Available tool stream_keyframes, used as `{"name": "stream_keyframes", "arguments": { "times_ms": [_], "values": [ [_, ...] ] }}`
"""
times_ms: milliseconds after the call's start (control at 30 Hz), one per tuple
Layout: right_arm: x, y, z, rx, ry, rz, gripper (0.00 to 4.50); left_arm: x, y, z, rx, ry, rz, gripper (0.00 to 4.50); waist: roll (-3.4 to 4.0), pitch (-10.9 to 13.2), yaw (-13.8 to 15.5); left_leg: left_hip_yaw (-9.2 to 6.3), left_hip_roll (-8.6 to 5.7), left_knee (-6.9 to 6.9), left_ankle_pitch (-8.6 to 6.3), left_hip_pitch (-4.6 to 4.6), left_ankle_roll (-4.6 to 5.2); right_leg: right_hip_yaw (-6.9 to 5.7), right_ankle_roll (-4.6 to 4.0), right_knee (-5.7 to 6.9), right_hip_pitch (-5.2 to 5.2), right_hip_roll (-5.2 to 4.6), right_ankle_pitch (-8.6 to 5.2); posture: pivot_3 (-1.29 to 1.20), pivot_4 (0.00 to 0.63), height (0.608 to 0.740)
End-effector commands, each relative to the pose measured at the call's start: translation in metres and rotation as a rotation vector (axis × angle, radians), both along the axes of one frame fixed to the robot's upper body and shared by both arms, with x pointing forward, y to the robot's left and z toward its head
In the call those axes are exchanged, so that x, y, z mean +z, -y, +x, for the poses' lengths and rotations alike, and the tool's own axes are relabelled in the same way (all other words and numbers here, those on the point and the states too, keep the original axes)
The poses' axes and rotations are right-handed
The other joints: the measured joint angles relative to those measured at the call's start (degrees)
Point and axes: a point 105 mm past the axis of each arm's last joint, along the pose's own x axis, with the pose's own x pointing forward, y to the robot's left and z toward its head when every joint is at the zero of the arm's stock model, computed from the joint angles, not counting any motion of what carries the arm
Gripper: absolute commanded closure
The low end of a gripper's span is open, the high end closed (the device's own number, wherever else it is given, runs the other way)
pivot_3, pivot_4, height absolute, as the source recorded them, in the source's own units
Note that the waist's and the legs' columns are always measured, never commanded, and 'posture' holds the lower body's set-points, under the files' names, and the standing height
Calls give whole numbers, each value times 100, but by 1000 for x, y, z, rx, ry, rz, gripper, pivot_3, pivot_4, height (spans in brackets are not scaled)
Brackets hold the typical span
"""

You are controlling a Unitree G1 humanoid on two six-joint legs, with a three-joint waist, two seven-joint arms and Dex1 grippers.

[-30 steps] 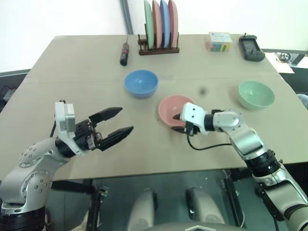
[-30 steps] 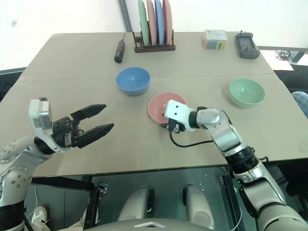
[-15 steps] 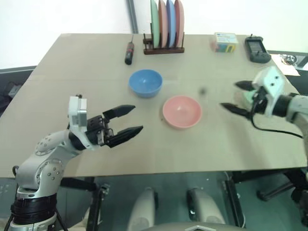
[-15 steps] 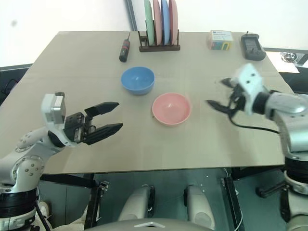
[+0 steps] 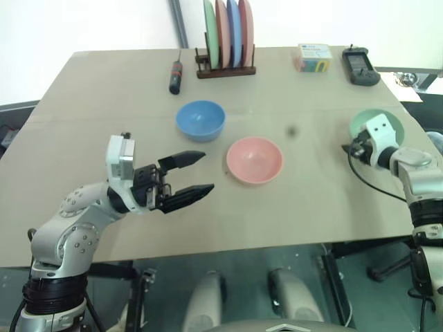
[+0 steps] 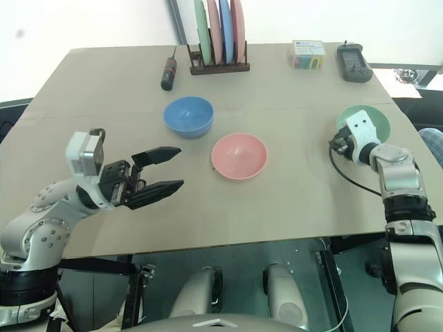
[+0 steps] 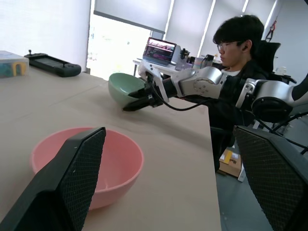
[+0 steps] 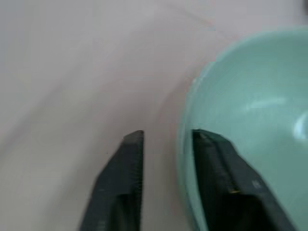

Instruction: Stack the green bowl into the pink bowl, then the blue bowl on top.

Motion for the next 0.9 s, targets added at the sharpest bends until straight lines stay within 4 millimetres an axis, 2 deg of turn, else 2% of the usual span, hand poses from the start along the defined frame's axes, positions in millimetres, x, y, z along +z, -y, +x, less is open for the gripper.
{"name": "stream_keyframes", "arguments": {
  "times_ms": [33,167,233,267,300,333,400,500,567,633,700,767,833,900],
  "values": [
    [13,4,3,1,53,-41,4418,10,3,-9,-13,44,3,0,0,0,8,0,0,0,0,0,0,0,0,0,0,0,0,0,150,740],
    [18,2,3,9,78,-77,4418,11,3,-8,-3,46,2,0,0,0,21,2,0,2,0,2,0,0,0,1,1,0,0,0,150,740],
    [28,-7,-1,61,110,-81,4418,13,1,-7,9,45,-9,0,2,1,19,2,0,1,0,1,0,0,0,1,1,0,0,0,150,740],
    [36,-24,-8,152,123,-43,4418,13,0,-6,15,42,-13,0,2,1,21,1,0,1,0,1,0,0,0,1,0,0,0,0,150,740],
    [47,-54,-25,316,133,15,4418,12,-3,-6,17,38,-11,0,3,2,22,0,0,0,0,1,0,0,0,2,0,0,0,0,150,740],
    [61,-89,-51,515,142,77,4418,11,-5,-7,21,31,-8,0,4,2,22,-1,0,-2,0,-1,0,0,0,2,-2,0,0,0,150,740],
    [76,-136,-93,757,136,161,4418,8,-9,-7,27,19,-3,0,11,6,-6,-3,3,-12,0,0,0,-1,0,3,-6,3,-1,0,150,740],
    [86,-187,-129,924,124,229,4418,3,-15,-7,36,-3,3,0,11,7,-44,-11,15,-15,0,6,0,-3,0,8,-7,16,-2,0,150,740],
    [83,-209,-140,984,120,217,4418,1,-18,-6,42,-9,6,0,9,5,-8,-17,20,-12,0,7,0,-12,4,10,-5,19,-6,0,150,740],
    [77,-225,-140,998,101,225,4418,2,-19,-6,47,-14,2,0,2,1,42,-21,20,-1,0,5,0,-18,-5,10,-1,17,-26,0,150,740],
    [67,-234,-130,985,77,213,4418,1,-20,-6,52,-15,10,0,1,0,91,-17,17,12,0,3,0,-18,-5,9,2,11,-26,0,150,740],
    [57,-239,-111,924,70,220,3704,0,-22,-5,74,-17,38,0,-3,-2,114,-9,11,19,0,1,0,-14,-9,7,1,2,-23,0,150,740],
    [38,-233,-92,860,73,115,2972,1,-23,-4,92,-18,40,0,-5,-3,118,-9,9,18,0,1,0,-14,-22,7,1,1,-15,0,150,740],
    [30,-227,-84,829,70,91,2160,3,-23,-3,101,-9,44,0,-5,-3,136,-9,7,15,0,-1,-1,-14,-24,7,0,-1,-14,0,150,740]
  ]
}}
